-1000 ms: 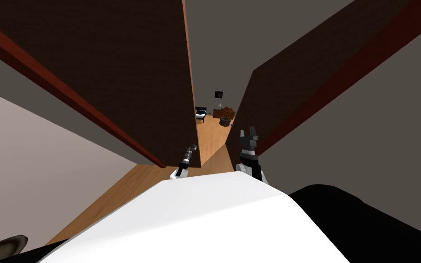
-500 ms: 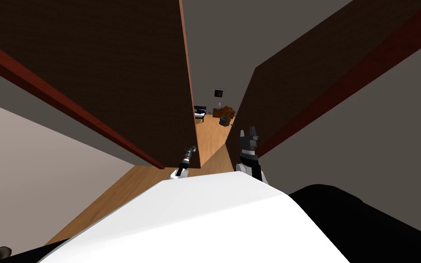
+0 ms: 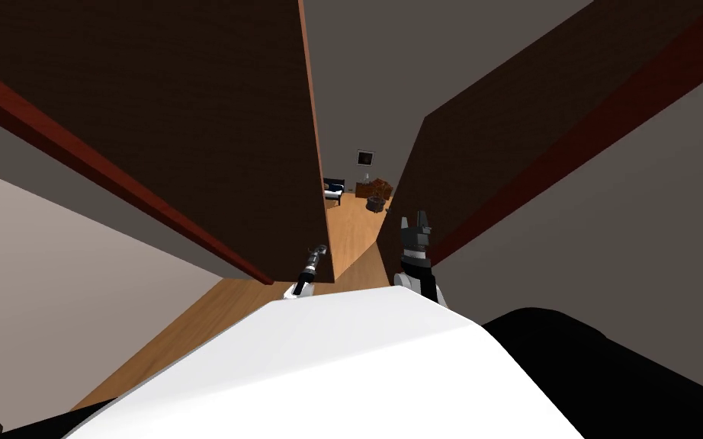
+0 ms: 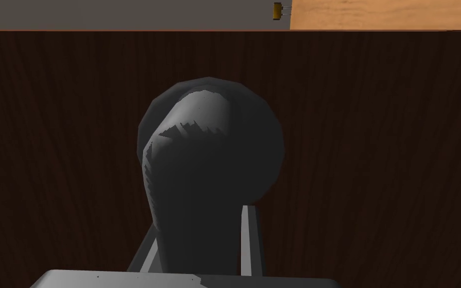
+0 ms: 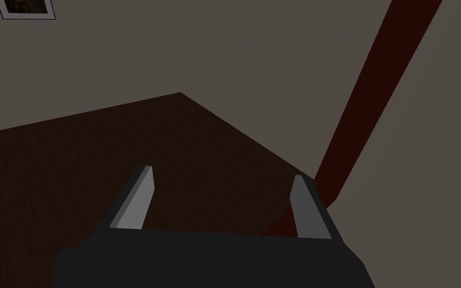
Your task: Push the door open
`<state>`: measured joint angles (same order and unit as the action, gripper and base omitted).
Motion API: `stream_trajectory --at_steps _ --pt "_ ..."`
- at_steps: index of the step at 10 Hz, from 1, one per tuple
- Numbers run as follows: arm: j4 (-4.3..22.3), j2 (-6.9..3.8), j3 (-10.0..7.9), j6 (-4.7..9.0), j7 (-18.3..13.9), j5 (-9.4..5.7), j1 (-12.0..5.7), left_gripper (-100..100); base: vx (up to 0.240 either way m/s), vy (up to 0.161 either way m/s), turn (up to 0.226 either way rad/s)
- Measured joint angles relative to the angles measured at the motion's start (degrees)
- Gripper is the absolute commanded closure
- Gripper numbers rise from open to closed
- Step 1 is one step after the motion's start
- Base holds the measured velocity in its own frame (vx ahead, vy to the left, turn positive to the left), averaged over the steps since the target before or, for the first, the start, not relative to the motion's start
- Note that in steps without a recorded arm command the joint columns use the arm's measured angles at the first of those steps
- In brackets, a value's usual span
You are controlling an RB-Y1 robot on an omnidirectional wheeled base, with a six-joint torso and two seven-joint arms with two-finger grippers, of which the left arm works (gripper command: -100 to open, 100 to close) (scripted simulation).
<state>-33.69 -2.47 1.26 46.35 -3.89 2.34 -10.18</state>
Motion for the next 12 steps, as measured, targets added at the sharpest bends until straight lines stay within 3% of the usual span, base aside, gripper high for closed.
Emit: stream_trajectory --at_steps 2,3,5,6,7,8,9,10,11,12 --pt "-2.3 -0.21 -0.33 -0.99 0.3 -0.18 1.39 100 0.155 -0.056 0.037" --pt "-0.4 -0.46 -0.90 -0.09 0.4 -0.53 0.28 100 0.179 -0.081 0.034" --pt "0.9 -0.96 -2.02 0.48 0.7 -1.20 -0.53 100 0.161 -0.080 0.048" --pt "-0.7 -0.93 -2.24 -0.12 1.0 -1.30 0.23 100 0.143 -0.039 0.059" --pt "0.0 -1.39 -2.75 -0.03 0.9 -1.63 -0.29 100 0.187 -0.067 0.065" --pt "-2.3 -1.21 -3.11 -1.05 1.2 -1.80 1.20 100 0.135 -0.073 0.031" --pt "-2.1 -1.55 -3.42 -1.35 1.3 -2.00 0.90 100 0.167 -0.104 0.054" --pt "-1.0 -1.89 -4.11 -0.99 1.3 -2.43 0.33 100 0.210 -0.111 0.086" --pt "1.8 -2.09 -5.06 0.40 1.6 -2.98 -0.95 100 0.134 -0.062 0.041" --pt "3.0 -2.28 -5.58 1.39 1.8 -3.26 -1.54 100 0.049 -0.009 -0.007"
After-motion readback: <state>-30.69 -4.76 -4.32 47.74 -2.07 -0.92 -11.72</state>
